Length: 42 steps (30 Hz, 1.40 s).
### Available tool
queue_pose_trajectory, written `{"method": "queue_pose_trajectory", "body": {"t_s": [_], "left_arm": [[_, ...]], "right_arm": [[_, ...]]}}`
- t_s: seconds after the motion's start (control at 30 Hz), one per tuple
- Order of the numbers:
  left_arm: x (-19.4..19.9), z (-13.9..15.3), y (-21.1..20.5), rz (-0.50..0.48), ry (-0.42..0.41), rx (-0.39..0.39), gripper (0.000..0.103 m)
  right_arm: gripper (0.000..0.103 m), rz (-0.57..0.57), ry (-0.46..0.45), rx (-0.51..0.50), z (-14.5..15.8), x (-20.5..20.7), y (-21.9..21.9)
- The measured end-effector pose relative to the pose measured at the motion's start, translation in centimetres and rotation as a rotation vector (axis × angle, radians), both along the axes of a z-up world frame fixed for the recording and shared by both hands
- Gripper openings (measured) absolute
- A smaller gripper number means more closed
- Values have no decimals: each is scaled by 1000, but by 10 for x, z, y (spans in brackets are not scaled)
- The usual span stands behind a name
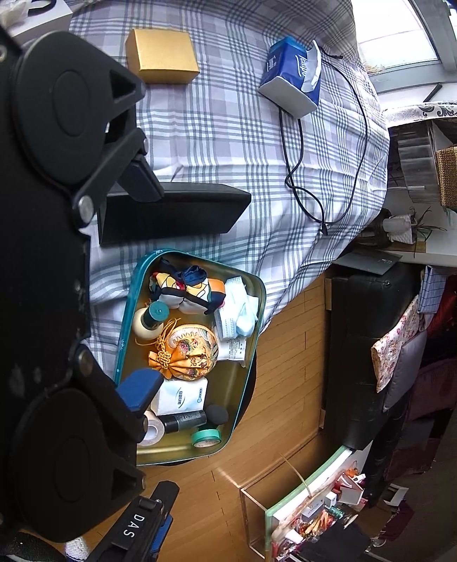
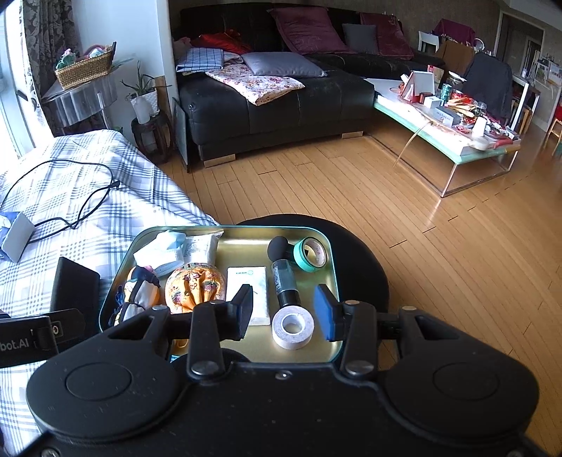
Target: Organize soft objects
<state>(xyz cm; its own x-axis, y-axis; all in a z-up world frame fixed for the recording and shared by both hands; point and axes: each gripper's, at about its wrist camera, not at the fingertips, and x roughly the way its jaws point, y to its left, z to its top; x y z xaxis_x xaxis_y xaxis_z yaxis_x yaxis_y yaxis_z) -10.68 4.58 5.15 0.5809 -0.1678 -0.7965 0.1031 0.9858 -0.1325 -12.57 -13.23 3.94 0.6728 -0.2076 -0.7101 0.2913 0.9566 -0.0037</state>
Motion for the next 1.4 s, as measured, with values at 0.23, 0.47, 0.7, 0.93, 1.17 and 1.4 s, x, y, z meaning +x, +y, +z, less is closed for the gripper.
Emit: {"method": "queue_pose_trajectory", "body": {"t_s": [0.23,0.47,0.7,0.93,1.17,1.4], "left_arm": [[-15,8,11,12,-16,-4,102],[-22,11,19,18,-14,-12,102],[-24,9,17,10,-13,11,102],[-23,8,17,13,-12,17,102],[-22,7,16,11,-11,25,102],[-21,7,15,11,-10,27,102]], "right_arm": [[42,-5,-5,-19,4,-7,10],[42,-4,-3,-30,6,-12,14],[42,3,-5,-28,6,-13,18],[42,7,-2,-27,5,-13,18],[42,-4,0,-21,5,-12,15],[42,-6,7,-17,4,-11,14]]}}
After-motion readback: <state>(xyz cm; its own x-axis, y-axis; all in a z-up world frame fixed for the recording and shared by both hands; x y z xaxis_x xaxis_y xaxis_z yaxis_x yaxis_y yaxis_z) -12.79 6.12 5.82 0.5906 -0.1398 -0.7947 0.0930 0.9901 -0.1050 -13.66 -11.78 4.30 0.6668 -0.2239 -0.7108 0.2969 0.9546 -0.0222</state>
